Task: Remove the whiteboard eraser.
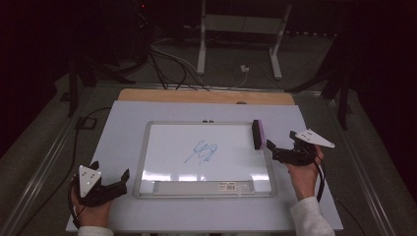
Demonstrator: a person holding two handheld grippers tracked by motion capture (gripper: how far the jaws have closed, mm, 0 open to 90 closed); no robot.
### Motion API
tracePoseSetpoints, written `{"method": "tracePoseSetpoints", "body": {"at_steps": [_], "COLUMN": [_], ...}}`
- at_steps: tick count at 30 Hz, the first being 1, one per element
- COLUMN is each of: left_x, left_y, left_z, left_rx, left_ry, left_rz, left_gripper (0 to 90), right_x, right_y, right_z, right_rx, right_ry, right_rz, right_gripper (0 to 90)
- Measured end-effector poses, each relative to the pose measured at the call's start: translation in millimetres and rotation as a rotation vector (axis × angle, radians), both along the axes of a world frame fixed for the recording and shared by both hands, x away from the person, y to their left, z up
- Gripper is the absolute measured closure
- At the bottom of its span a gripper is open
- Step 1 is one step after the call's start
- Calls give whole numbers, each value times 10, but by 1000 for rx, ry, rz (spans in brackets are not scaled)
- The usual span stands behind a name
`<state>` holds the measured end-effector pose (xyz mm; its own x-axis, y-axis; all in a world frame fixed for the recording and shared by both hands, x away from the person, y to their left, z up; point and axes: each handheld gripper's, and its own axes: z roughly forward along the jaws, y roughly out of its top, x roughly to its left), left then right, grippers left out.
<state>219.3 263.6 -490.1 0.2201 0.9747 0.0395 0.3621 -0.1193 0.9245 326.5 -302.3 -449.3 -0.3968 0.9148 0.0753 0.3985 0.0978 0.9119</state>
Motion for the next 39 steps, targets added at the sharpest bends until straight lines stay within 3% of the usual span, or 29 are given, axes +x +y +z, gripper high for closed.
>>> {"method": "tracePoseSetpoints", "body": {"at_steps": [12,28,39], "left_x": [0,4,5], "left_y": [-1,-1,-4], "left_z": [2,-3,-5], "left_rx": [0,-1,-1], "left_ry": [-1,2,4], "left_rz": [-2,-4,-6], "left_gripper": [7,7,7], "right_x": [192,456,605], "right_y": [-8,52,46], "right_z": [4,-52,-81], "right_rx": [-9,1,-27], "right_ry": [13,65,107], "right_rz": [-24,-34,-51], "right_gripper": [7,7,7]}}
